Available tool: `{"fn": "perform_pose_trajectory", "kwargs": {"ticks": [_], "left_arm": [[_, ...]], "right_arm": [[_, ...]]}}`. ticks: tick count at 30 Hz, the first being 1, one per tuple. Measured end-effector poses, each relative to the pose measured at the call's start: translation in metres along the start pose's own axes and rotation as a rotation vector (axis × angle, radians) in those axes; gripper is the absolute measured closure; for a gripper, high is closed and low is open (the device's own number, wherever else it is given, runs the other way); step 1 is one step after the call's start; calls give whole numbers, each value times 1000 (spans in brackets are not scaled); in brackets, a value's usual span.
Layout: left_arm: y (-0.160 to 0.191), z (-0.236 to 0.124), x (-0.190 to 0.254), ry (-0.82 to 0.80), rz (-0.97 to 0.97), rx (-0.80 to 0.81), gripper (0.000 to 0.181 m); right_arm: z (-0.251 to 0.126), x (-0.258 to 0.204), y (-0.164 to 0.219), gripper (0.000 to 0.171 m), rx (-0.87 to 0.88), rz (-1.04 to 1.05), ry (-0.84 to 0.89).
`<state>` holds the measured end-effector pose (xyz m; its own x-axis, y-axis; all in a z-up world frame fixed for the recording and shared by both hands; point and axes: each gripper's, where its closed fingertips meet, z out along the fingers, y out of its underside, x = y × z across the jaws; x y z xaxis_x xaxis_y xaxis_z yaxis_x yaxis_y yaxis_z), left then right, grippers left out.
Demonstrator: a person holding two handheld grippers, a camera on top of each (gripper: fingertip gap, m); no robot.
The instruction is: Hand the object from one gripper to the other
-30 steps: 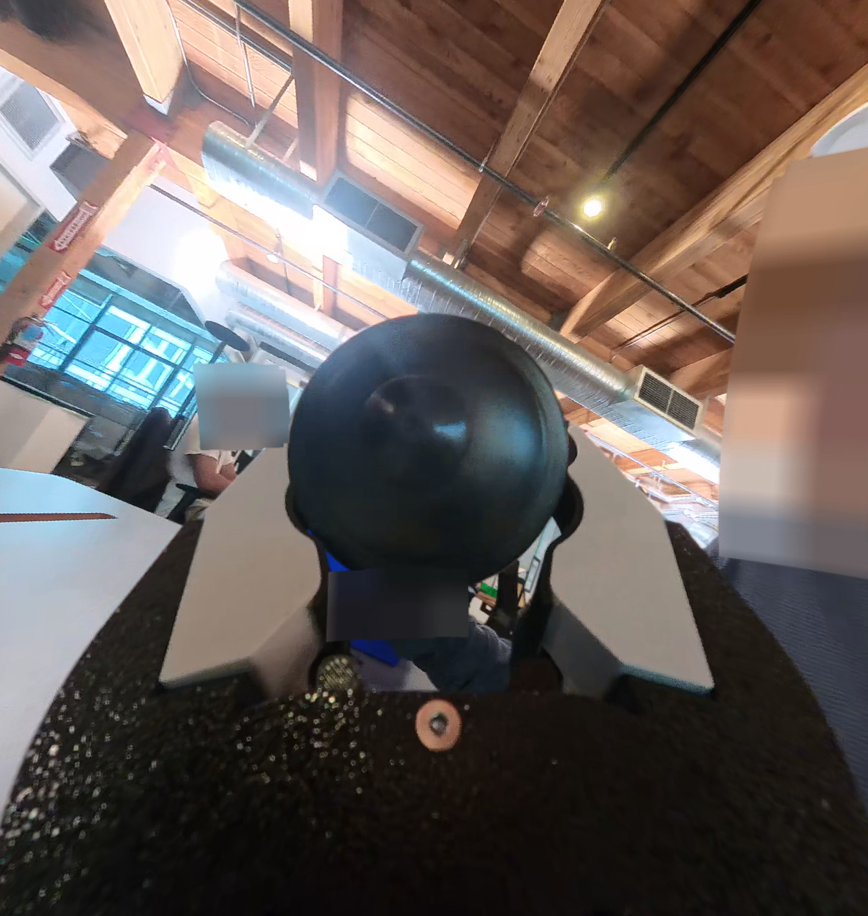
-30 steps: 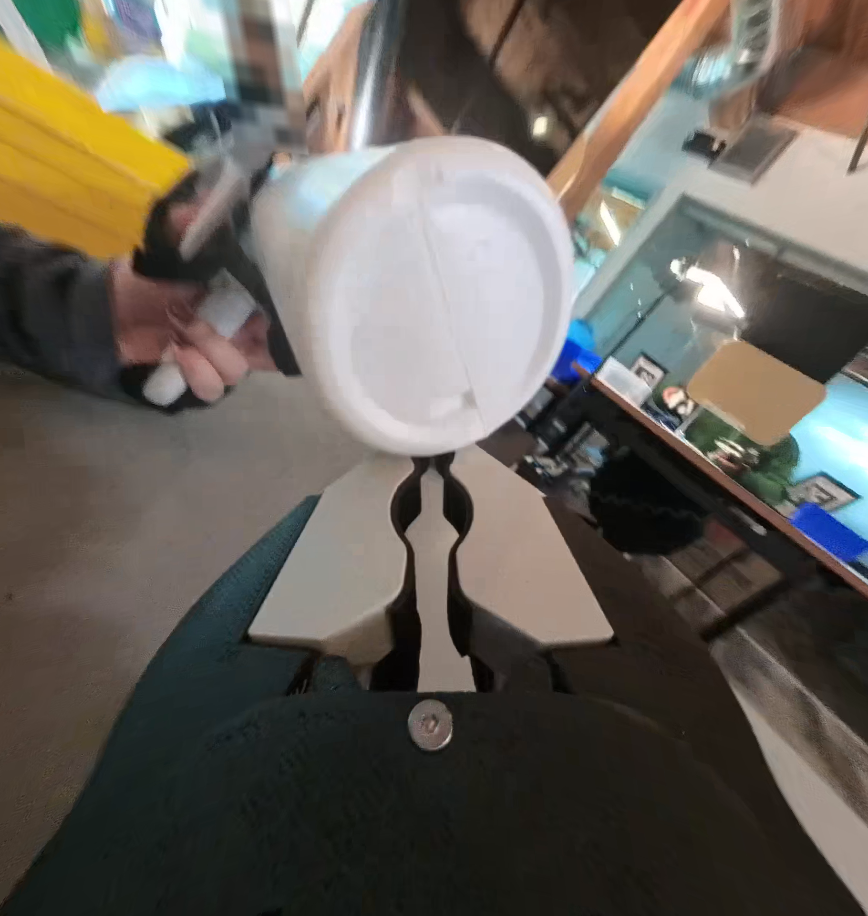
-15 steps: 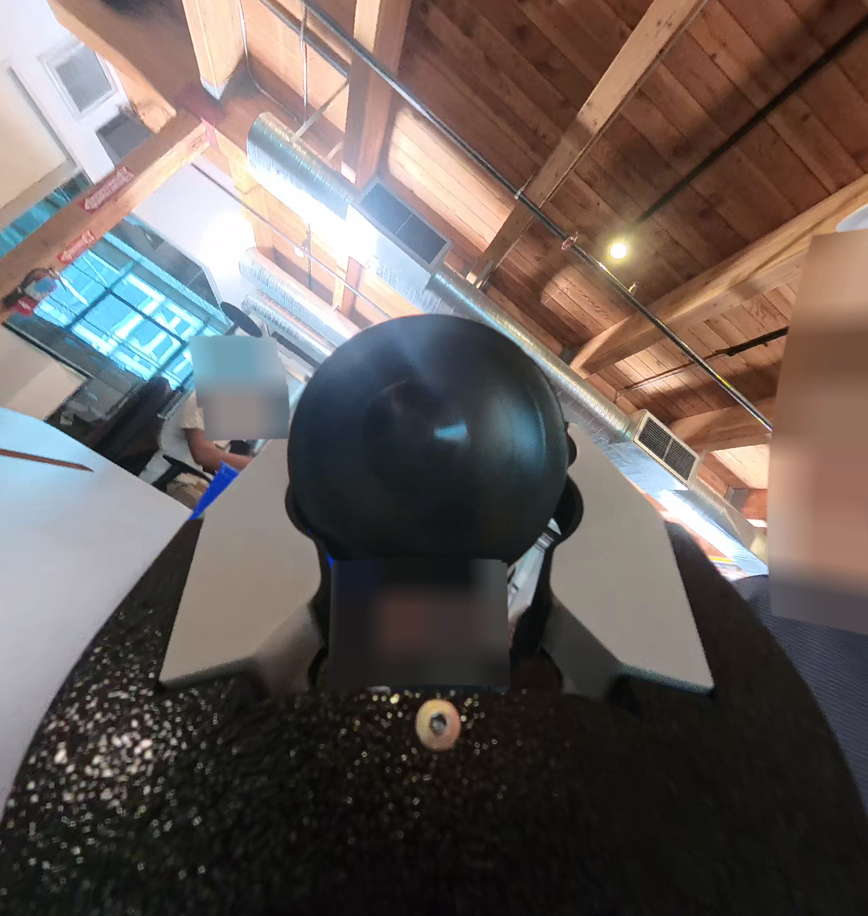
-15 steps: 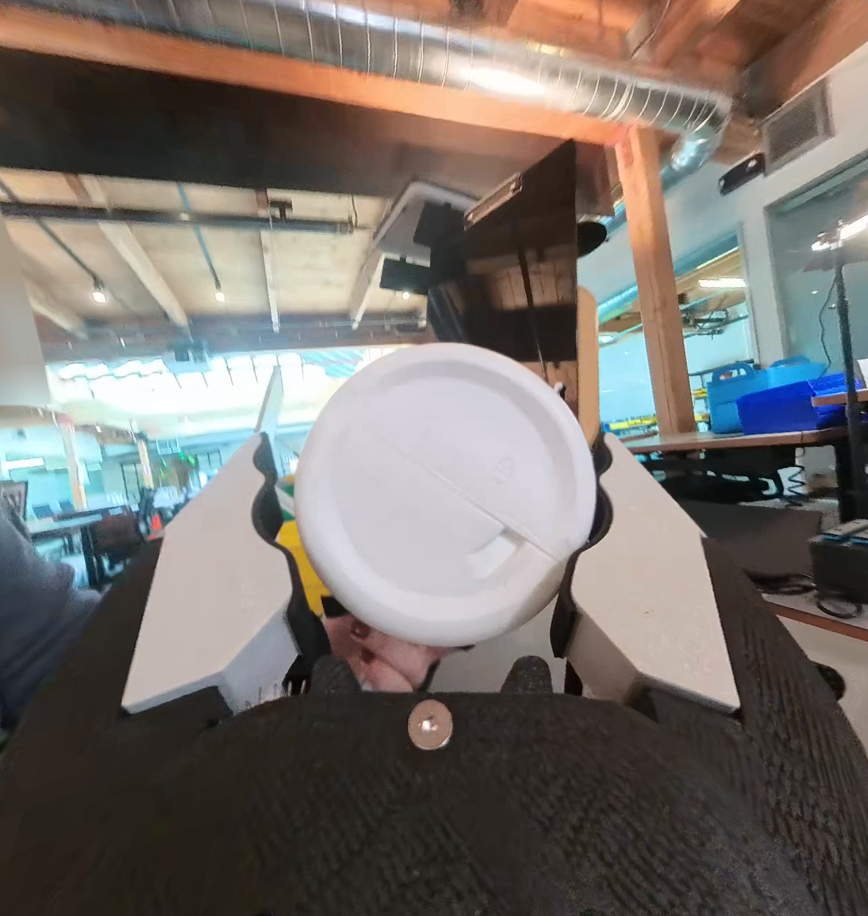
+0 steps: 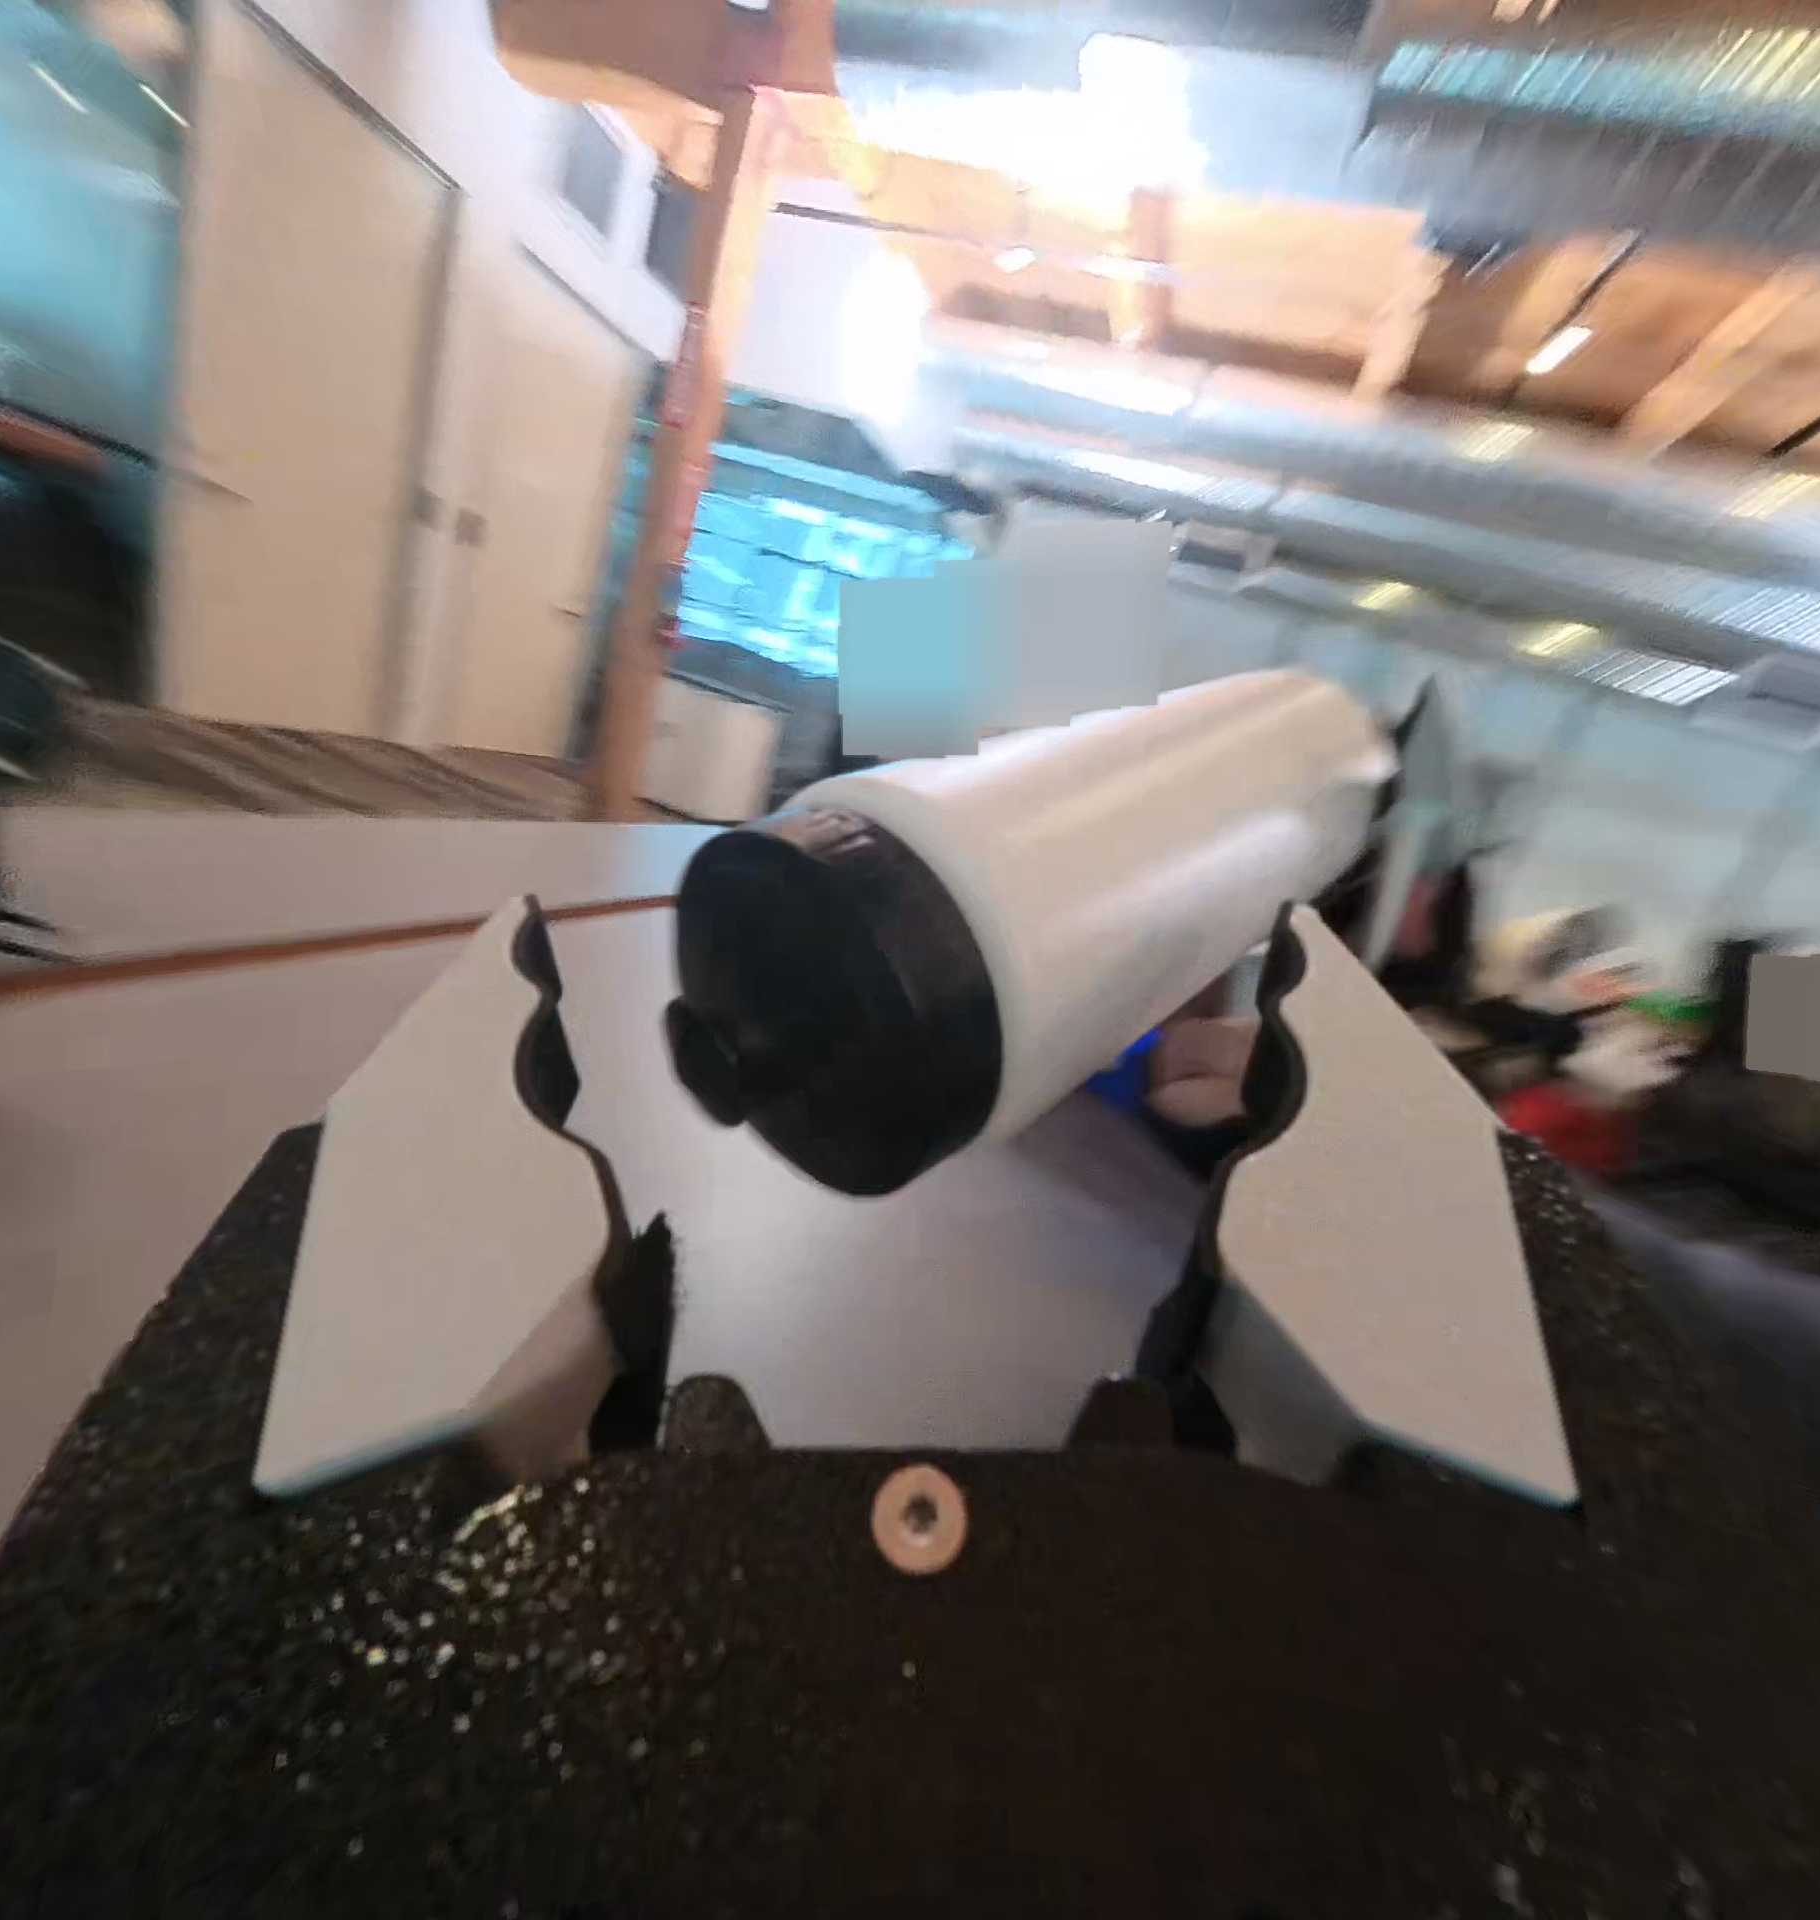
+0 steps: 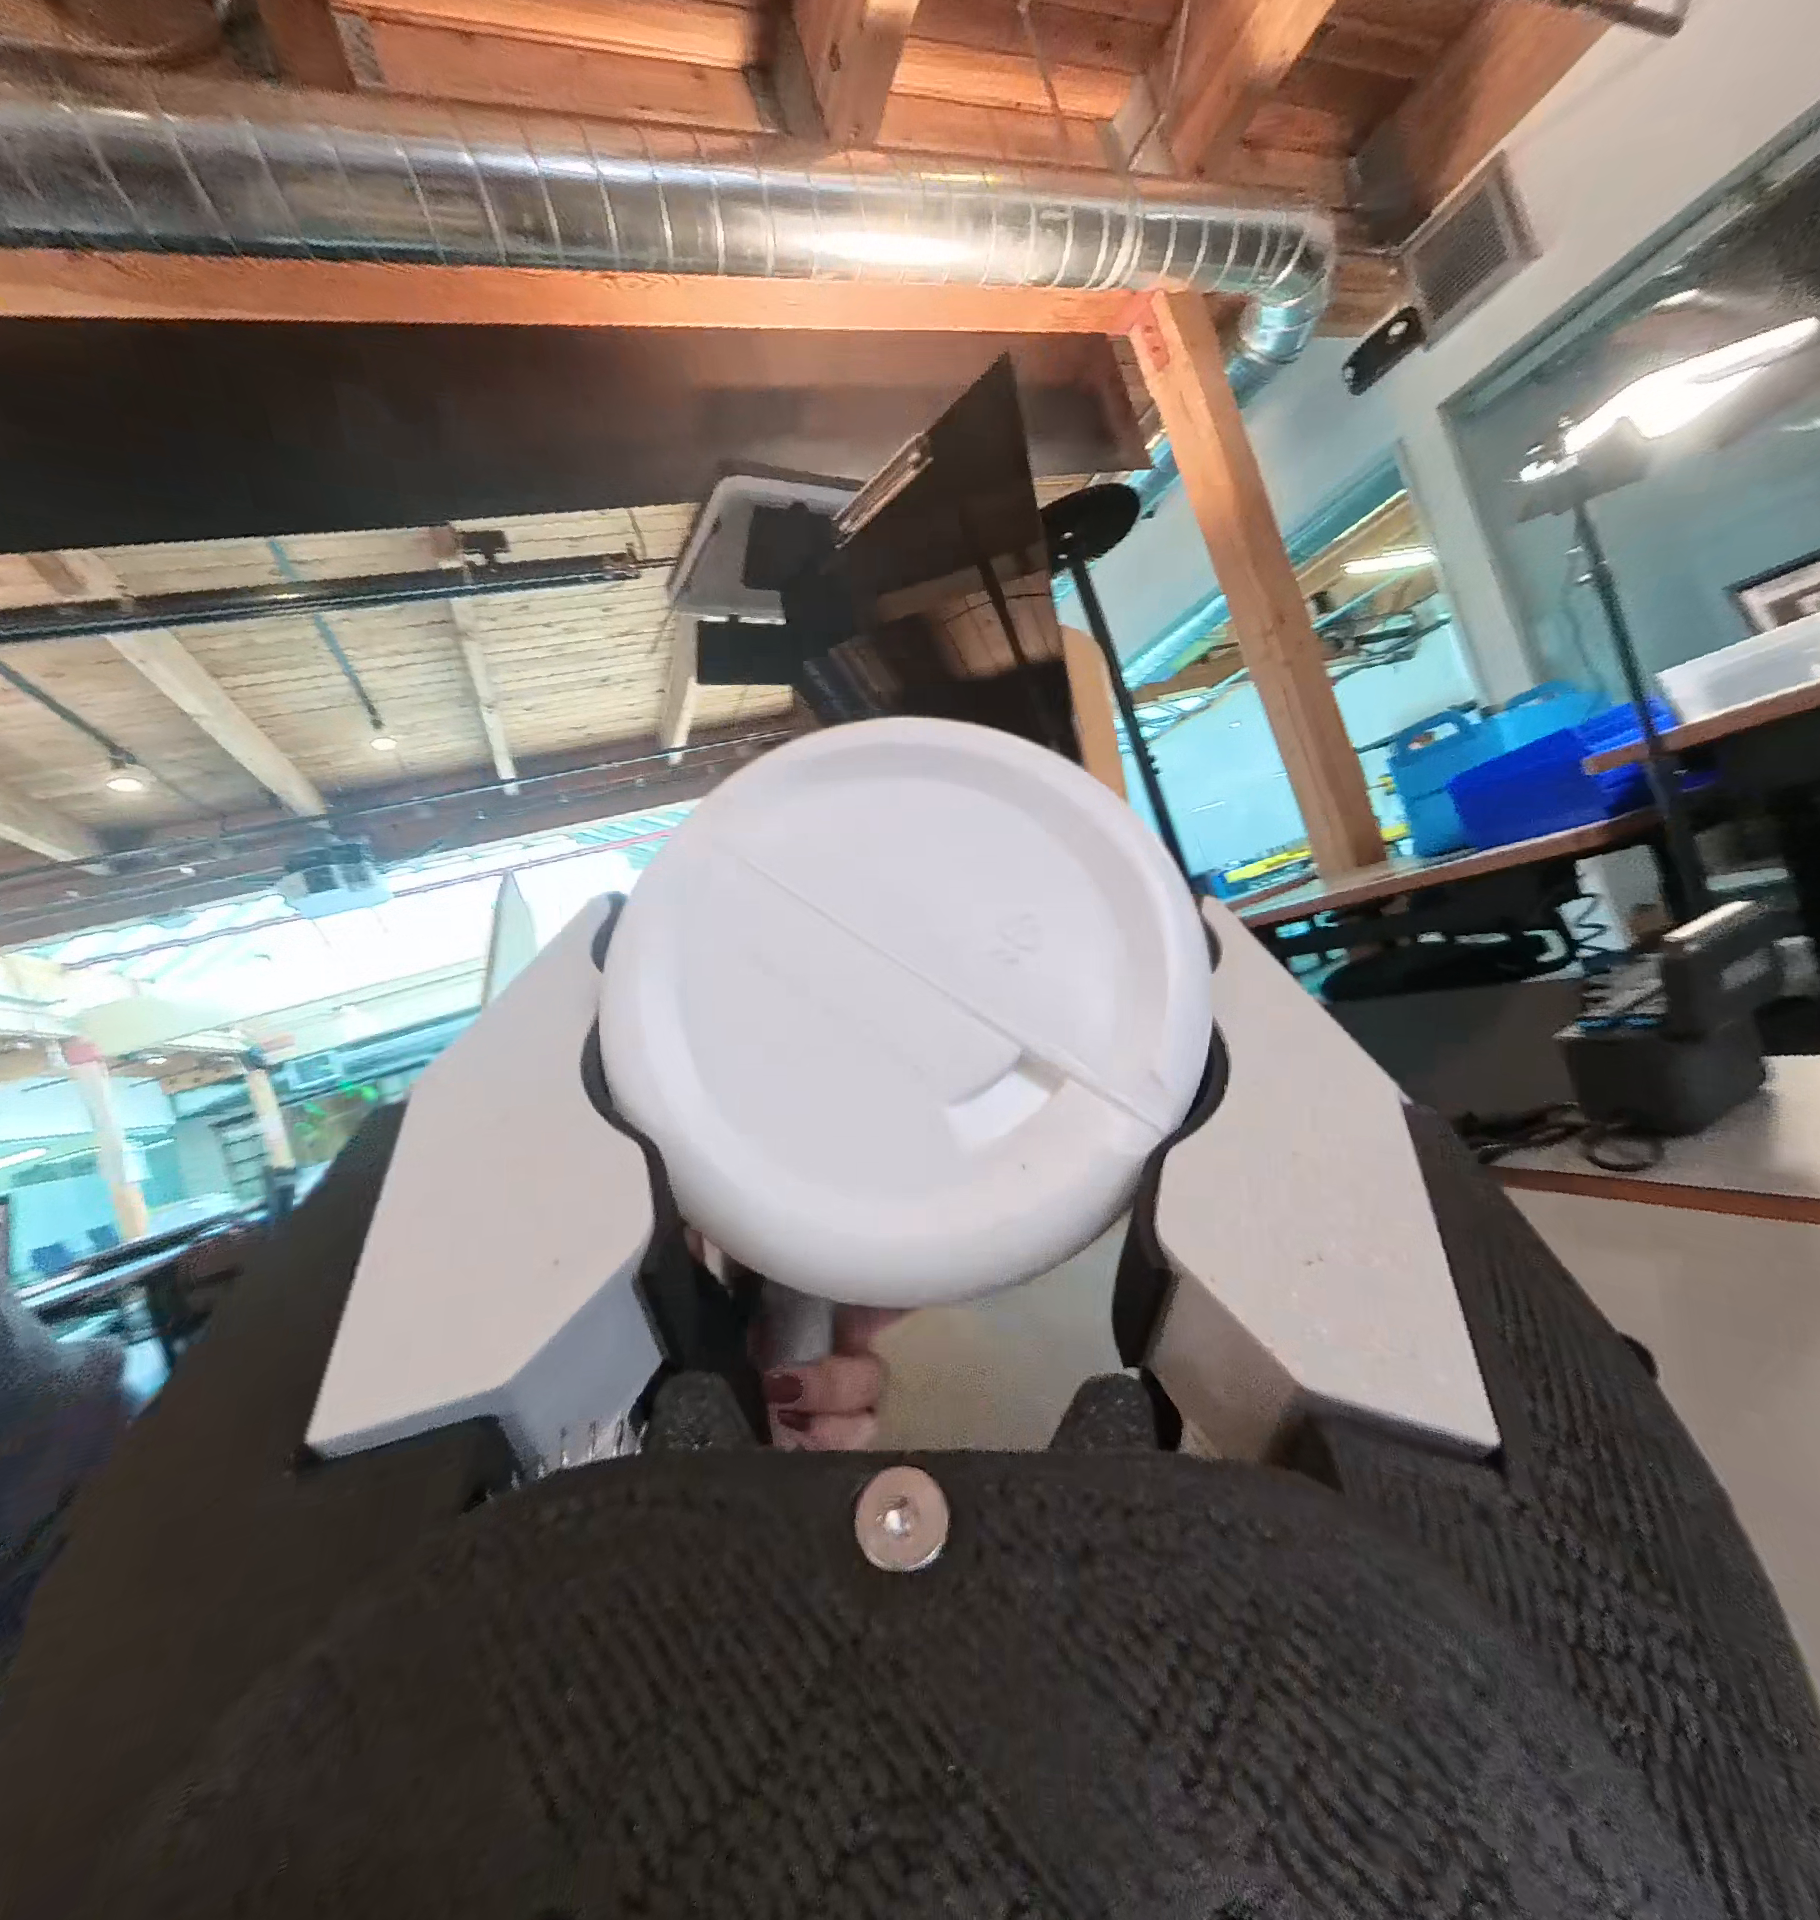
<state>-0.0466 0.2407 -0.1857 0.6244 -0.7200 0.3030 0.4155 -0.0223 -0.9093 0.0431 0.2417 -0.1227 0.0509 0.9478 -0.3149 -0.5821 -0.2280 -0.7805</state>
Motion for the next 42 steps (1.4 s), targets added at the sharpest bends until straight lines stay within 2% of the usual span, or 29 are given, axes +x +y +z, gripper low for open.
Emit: {"fn": "perform_pose_trajectory", "kwargs": {"ticks": [3, 6, 8, 13, 17, 18, 24, 27, 31, 33, 36, 37, 39, 42], "left_arm": [[0, -6, -15, -217, 404, -70, 45], [3, -6, -21, -402, 829, -170, 47], [14, -2, -16, -430, 1032, -241, 50], [19, 5, -3, -494, 1363, -294, 65], [24, 6, 8, -490, 1555, -305, 87], [23, 7, 11, -497, 1591, -297, 86], [23, 11, 15, -451, 1457, -298, 93], [12, 6, 3, -486, 1229, -282, 93], [-2, -5, -21, -489, 813, -223, 93], [-4, -2, -10, -317, 564, -137, 93], [-21, -2, 38, 124, 191, 63, 94], [-27, -5, 47, 226, 65, 112, 94], [-35, -10, 50, 332, -119, 166, 94], [-35, -13, 46, 358, -181, 192, 94]], "right_arm": [[-2, 7, -5, 68, 2, -69, 68], [2, 5, 8, 64, -90, -205, 100], [7, -4, 18, 68, -128, -238, 64], [16, -27, 37, 67, -179, -247, -40], [20, -42, 51, 67, -225, -306, -99], [20, -44, 53, 67, -233, -320, -107], [19, -46, 45, 66, -188, -364, -103], [16, -44, 30, 69, -113, -455, -58], [7, -29, 4, 68, -20, -554, 66], [2, -20, -3, 68, -1, -605, 121], [3, -16, 8, 68, -65, -595, 100], [5, -17, 17, 69, -105, -547, 64], [9, -22, 41, 72, -224, -385, -35], [8, -33, 77, 71, -401, -138, -160]]}}
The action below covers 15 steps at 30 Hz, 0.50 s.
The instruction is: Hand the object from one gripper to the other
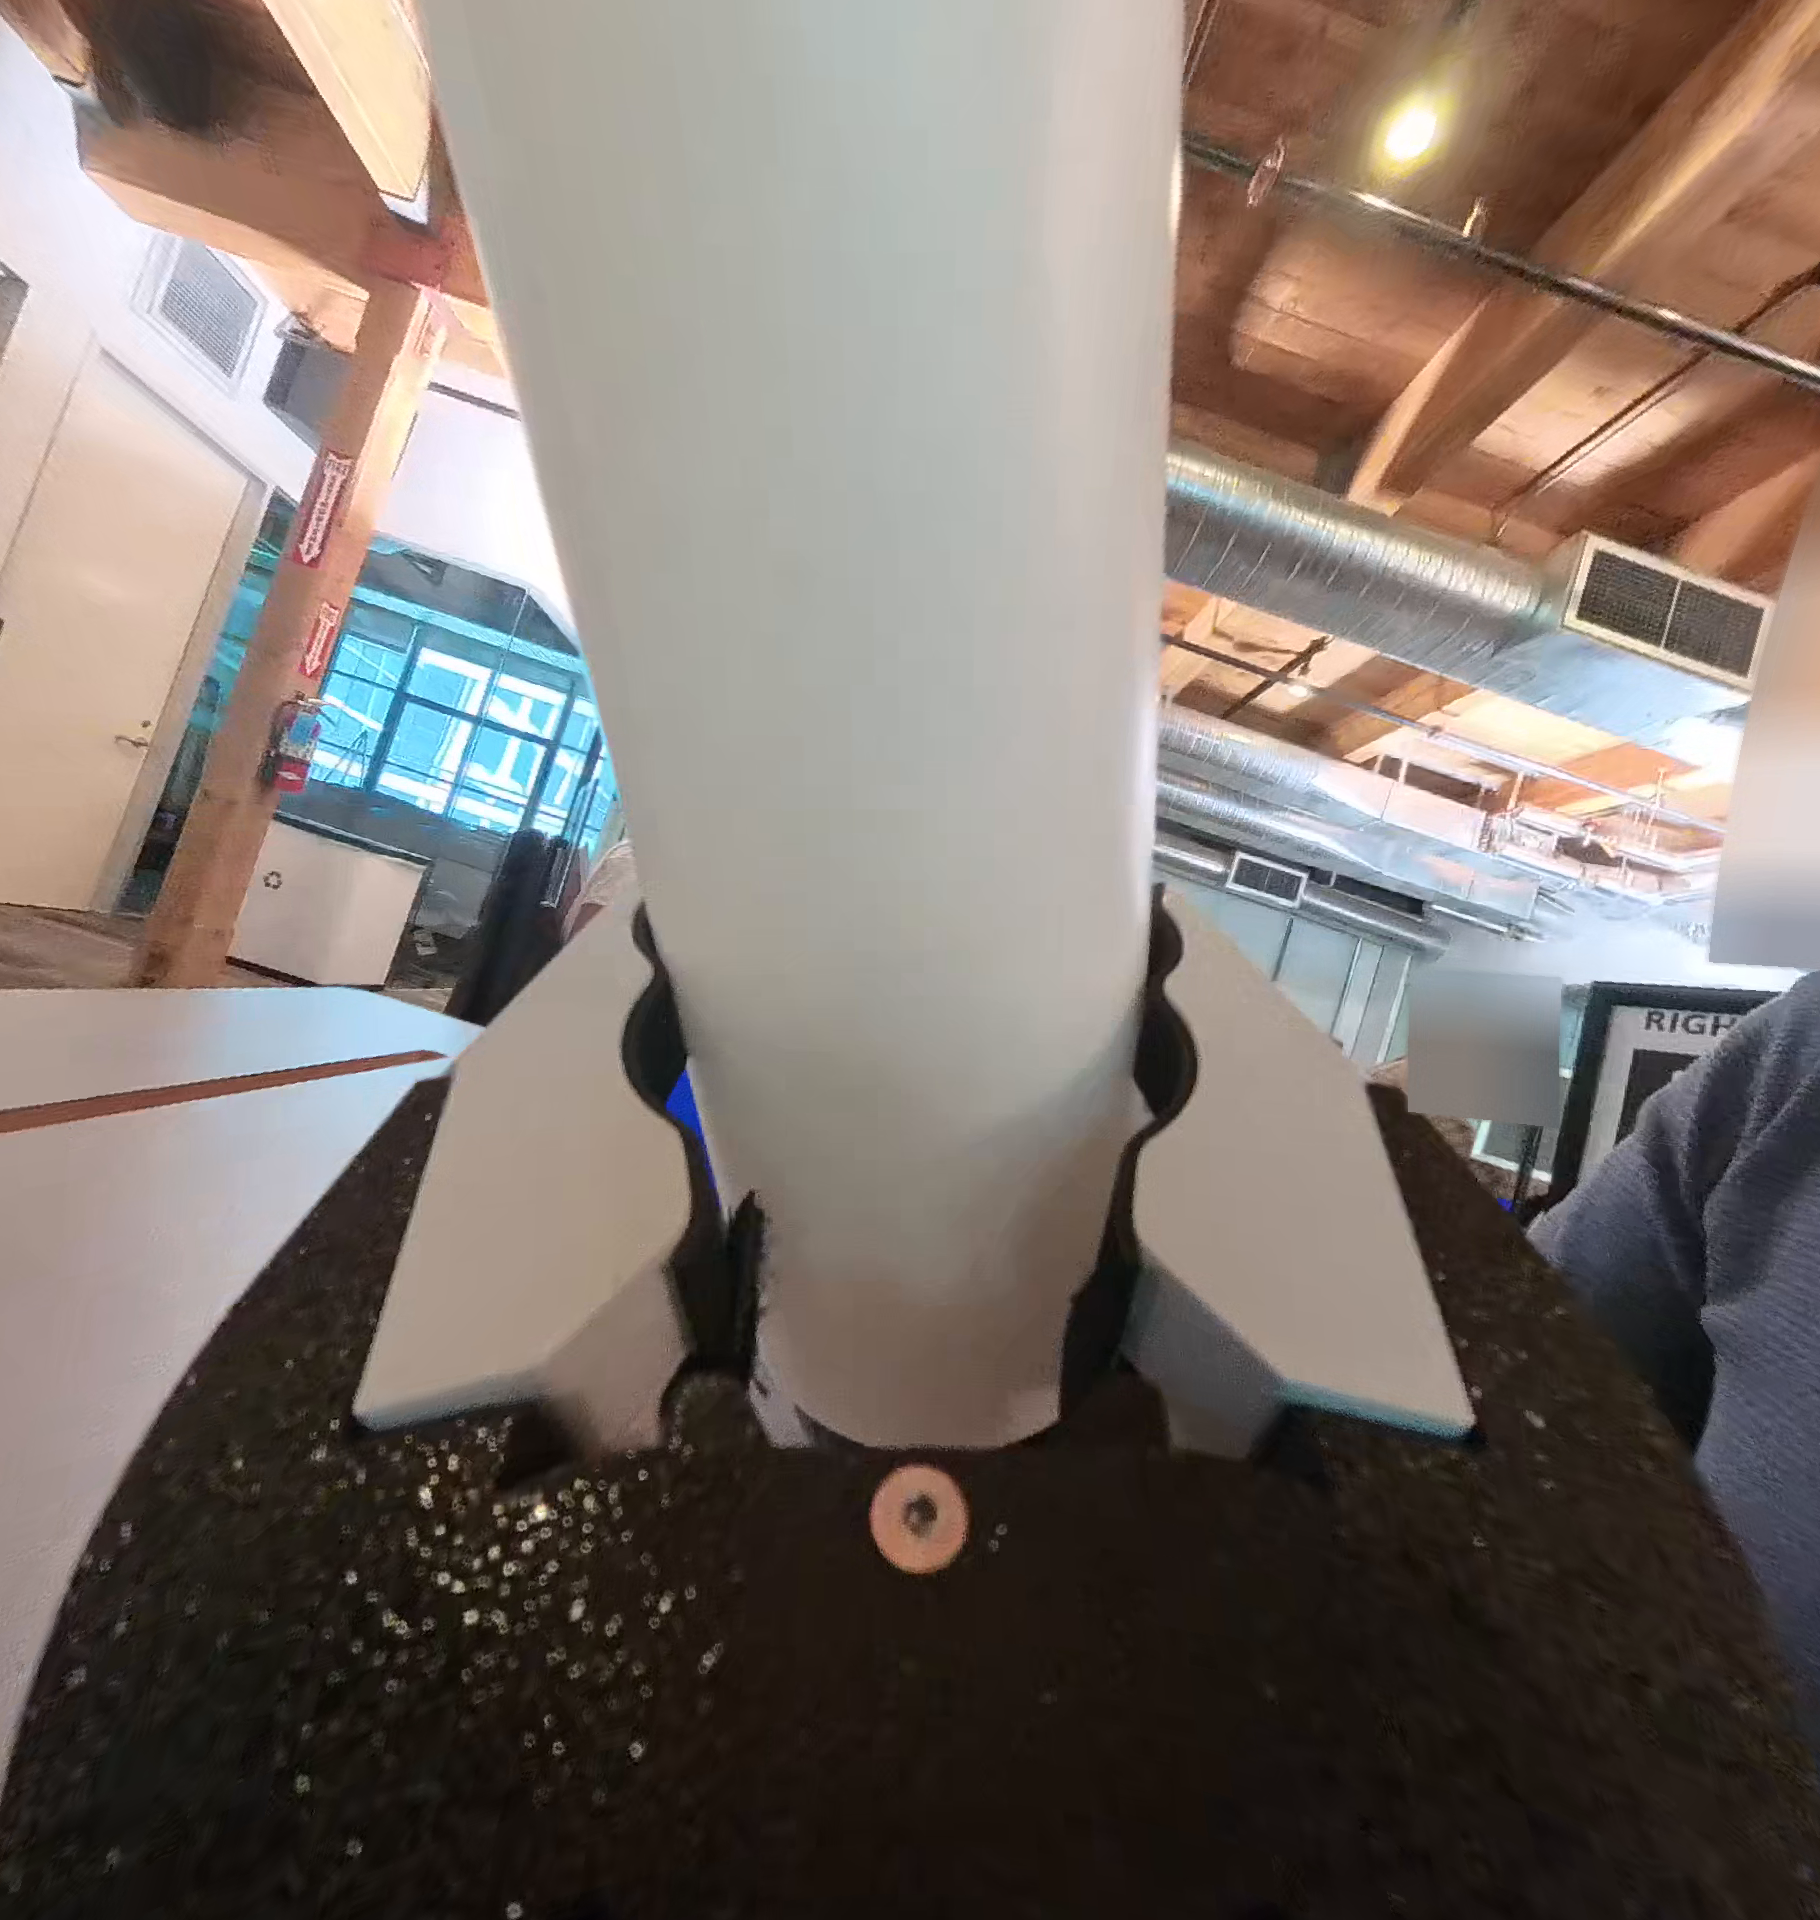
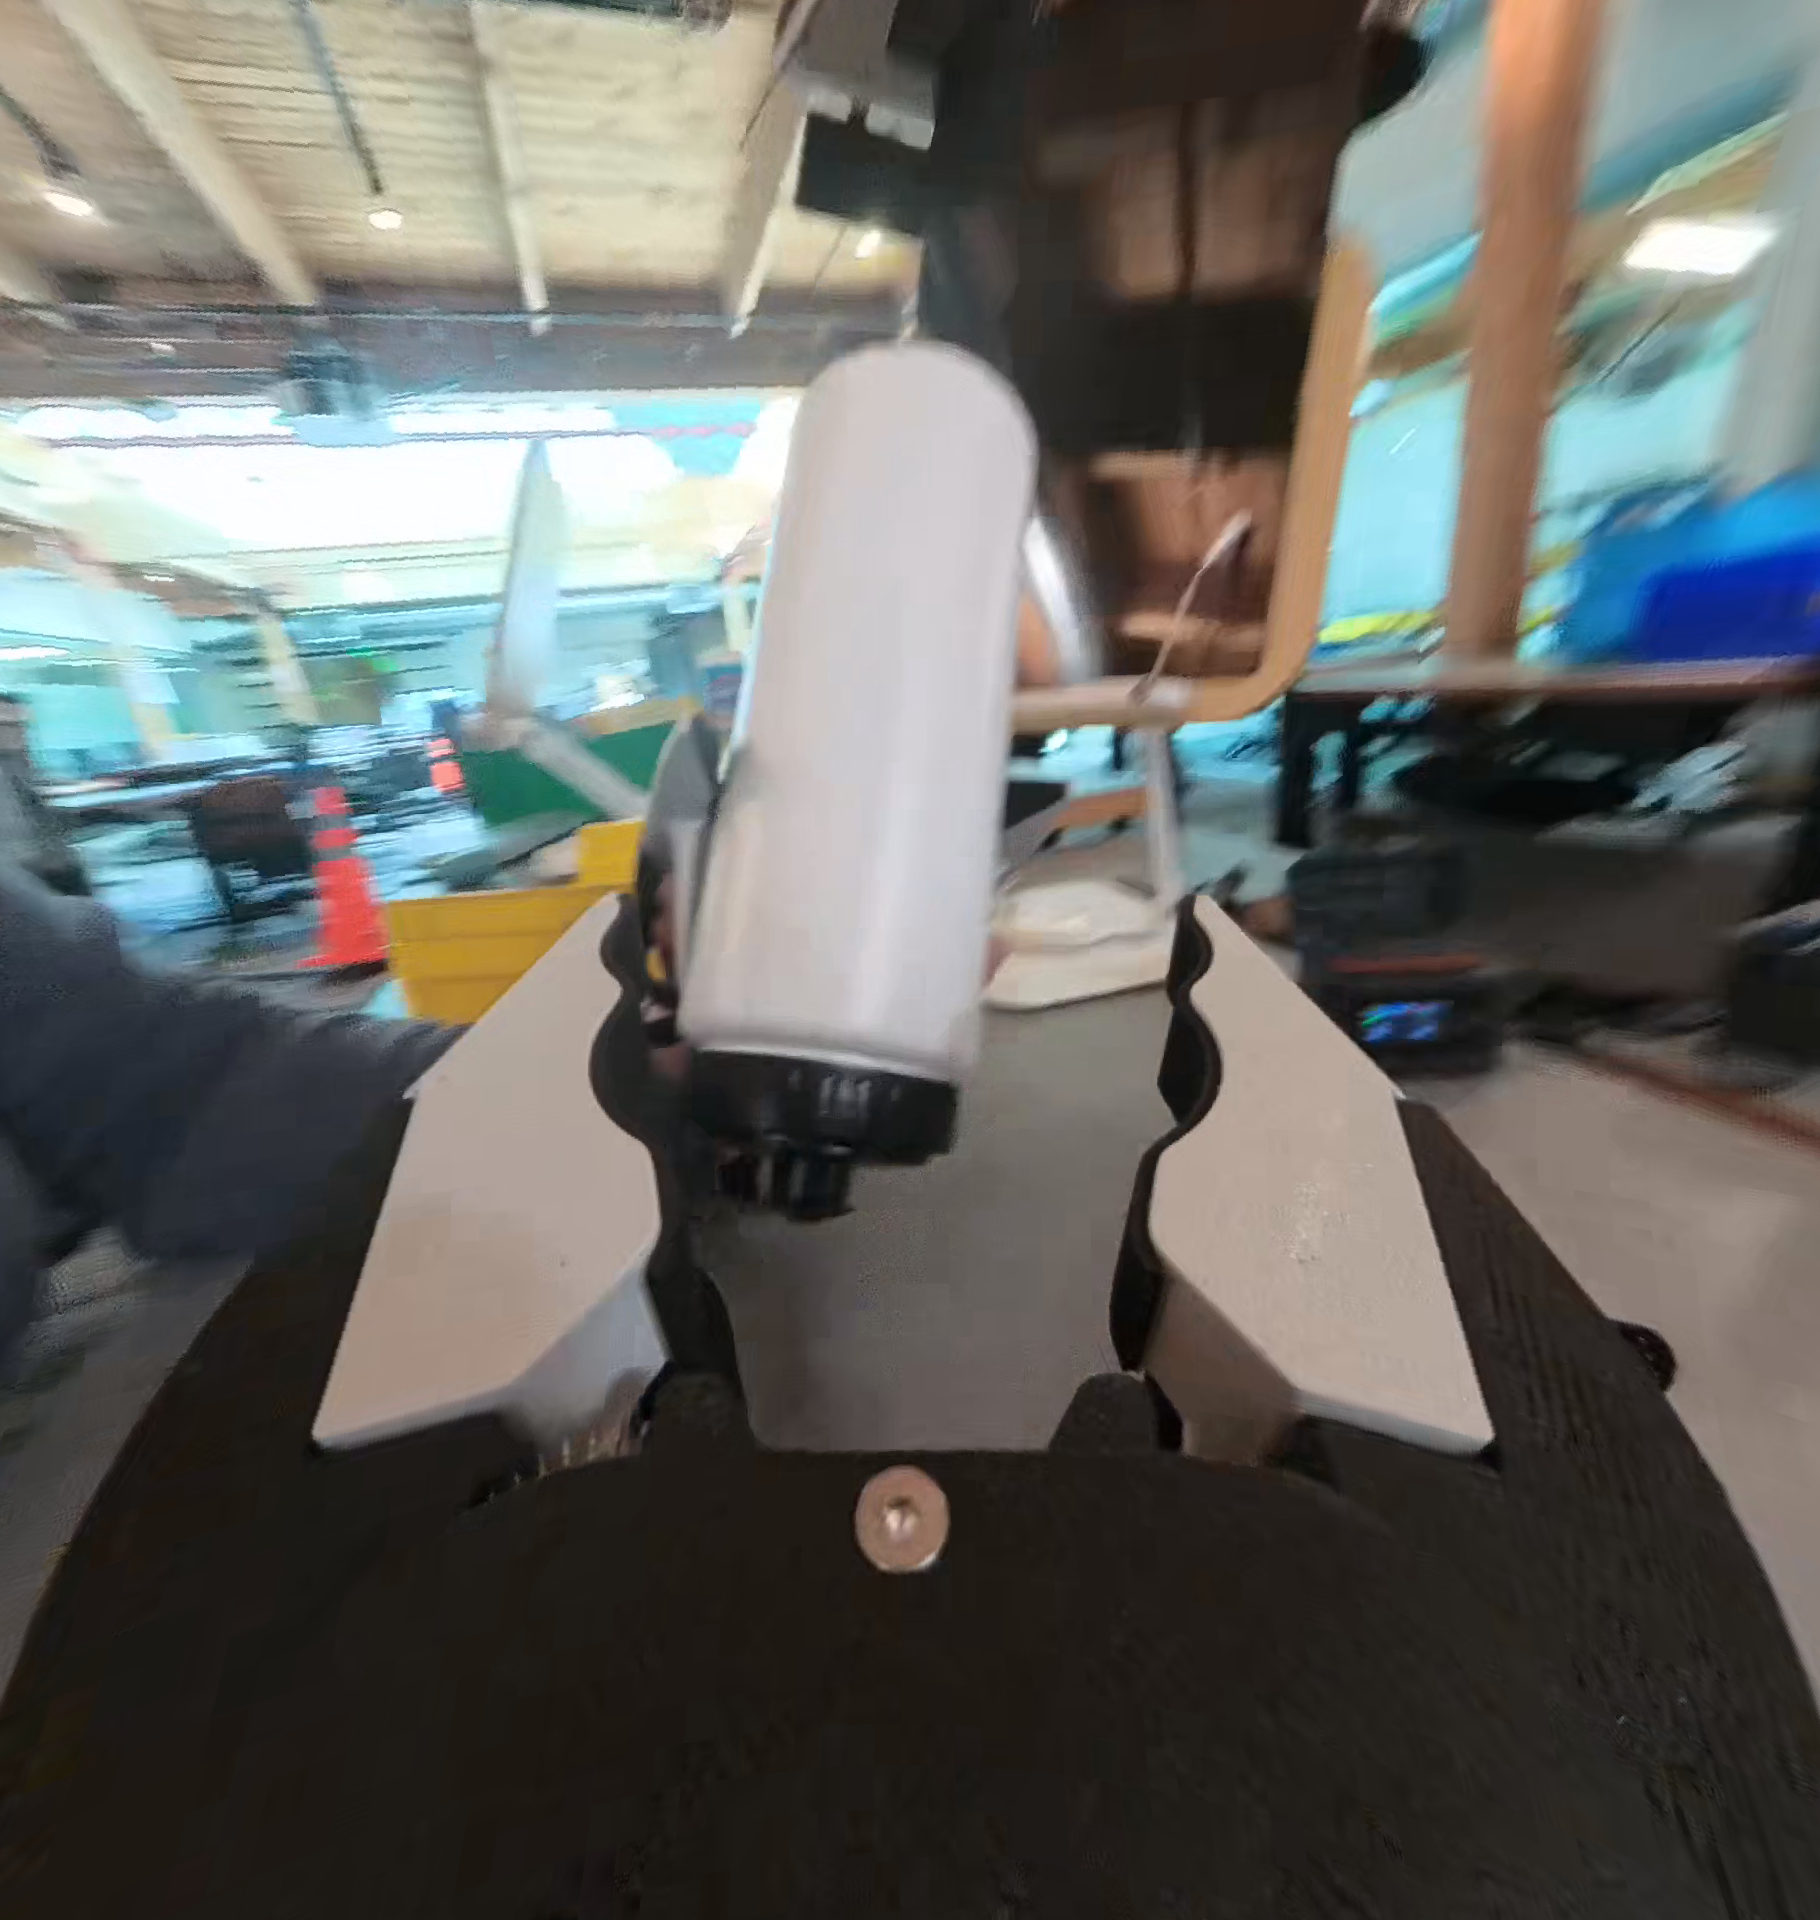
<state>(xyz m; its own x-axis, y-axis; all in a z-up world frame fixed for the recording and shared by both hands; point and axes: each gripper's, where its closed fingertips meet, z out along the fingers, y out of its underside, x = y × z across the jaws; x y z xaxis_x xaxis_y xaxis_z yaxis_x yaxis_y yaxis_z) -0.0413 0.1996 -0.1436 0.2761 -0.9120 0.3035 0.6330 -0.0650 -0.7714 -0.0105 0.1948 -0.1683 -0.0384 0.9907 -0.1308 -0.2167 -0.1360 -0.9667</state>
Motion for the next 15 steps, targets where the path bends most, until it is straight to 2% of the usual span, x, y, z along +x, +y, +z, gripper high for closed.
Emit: {"fn": "perform_pose_trajectory", "kwargs": {"ticks": [3, 8, 12, 15], "left_arm": [[6, 2, 1, 0, 28, -31, 94], [19, 8, 12, 54, 61, -85, 94], [30, 13, 21, 87, 75, -129, 93], [32, 14, 19, 75, 75, -137, 94]], "right_arm": [[10, -13, 25, 66, -110, 124, -97], [18, -28, 51, 64, -241, 206, -175], [16, -31, 67, 85, -332, 179, -186], [15, -29, 69, 87, -356, 144, -177]]}}
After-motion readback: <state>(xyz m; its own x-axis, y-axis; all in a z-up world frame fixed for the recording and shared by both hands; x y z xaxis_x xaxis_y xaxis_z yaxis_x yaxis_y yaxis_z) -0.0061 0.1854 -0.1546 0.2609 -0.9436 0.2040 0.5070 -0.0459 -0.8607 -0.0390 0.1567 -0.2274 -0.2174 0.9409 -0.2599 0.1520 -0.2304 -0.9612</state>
